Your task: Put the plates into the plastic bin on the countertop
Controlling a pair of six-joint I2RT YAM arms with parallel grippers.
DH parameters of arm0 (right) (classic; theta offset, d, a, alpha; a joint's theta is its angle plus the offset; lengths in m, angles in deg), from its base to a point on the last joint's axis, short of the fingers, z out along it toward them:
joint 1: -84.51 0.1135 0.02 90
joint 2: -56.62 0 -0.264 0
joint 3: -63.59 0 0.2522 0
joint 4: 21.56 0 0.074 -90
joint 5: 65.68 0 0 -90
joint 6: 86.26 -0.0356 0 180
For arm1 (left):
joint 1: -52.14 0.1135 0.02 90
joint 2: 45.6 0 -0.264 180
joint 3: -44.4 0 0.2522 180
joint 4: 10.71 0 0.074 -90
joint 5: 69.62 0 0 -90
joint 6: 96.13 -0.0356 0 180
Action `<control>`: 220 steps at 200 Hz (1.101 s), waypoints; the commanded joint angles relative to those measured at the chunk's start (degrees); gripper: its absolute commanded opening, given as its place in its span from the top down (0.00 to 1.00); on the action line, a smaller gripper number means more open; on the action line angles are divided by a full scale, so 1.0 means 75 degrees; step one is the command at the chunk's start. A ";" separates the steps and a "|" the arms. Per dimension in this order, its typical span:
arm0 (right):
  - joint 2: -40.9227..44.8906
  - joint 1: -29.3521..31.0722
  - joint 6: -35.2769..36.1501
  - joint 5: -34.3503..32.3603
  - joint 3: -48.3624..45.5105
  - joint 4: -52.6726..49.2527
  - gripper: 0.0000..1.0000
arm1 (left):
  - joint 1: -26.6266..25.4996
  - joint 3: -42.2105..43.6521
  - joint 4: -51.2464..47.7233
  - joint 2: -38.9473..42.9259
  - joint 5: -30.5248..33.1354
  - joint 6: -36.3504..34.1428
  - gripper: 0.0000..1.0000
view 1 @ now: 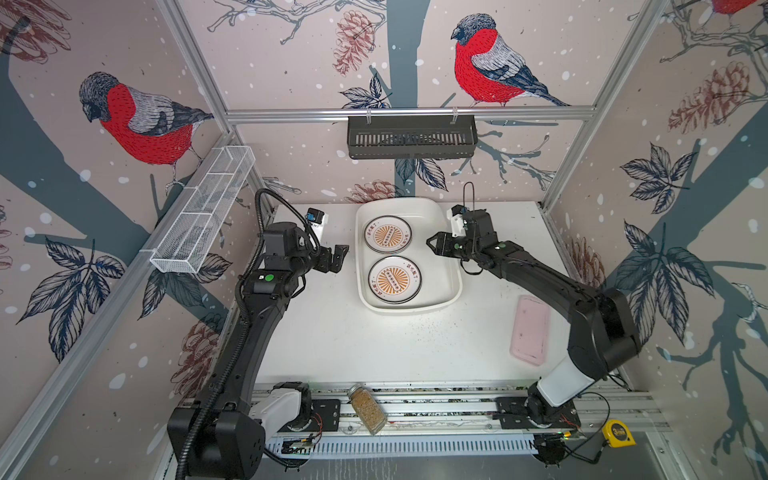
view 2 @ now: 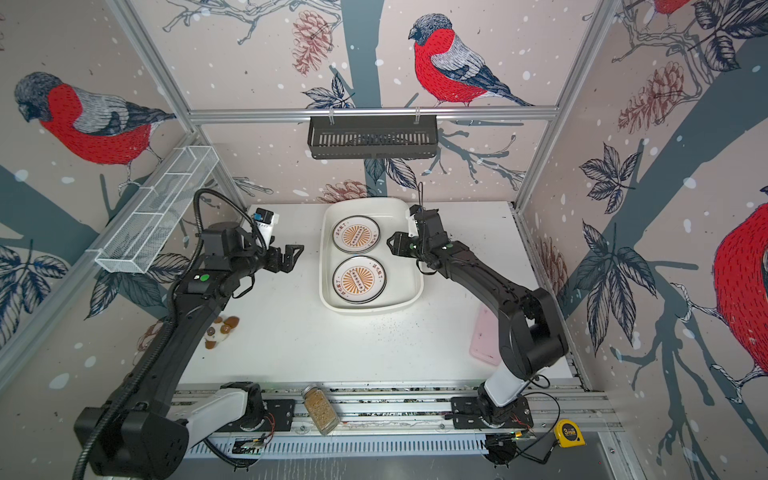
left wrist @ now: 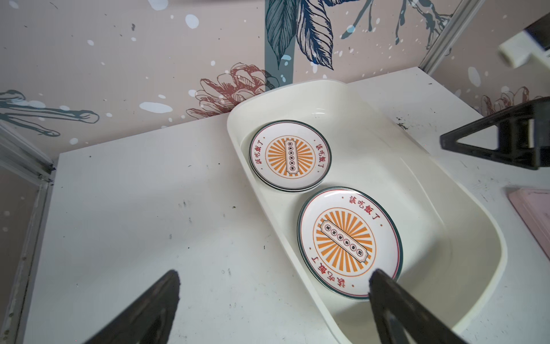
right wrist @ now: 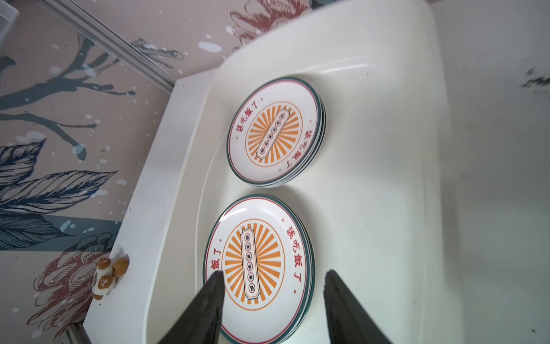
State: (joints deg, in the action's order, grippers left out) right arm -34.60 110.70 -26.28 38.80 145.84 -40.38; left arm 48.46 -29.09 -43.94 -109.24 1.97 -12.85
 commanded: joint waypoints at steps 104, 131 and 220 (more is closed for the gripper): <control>0.3319 -0.1606 0.1038 -0.3178 -0.3478 0.3394 0.01 | 0.0076 0.1769 0.2497 0.0329 0.2109 0.1177 0.02; 0.3620 -0.1881 0.1332 -0.3632 -0.4097 0.3738 0.00 | 0.0152 0.2698 0.3779 0.0320 0.2359 0.1217 0.02; 0.3783 -0.2707 0.2386 -0.5248 -0.7622 0.7387 0.00 | 0.0392 0.5692 0.8831 -0.0342 0.2712 0.1313 0.02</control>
State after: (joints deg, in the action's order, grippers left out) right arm -5.50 92.08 -11.07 1.64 92.82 1.78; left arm 51.08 9.53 3.69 -111.58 20.90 -2.14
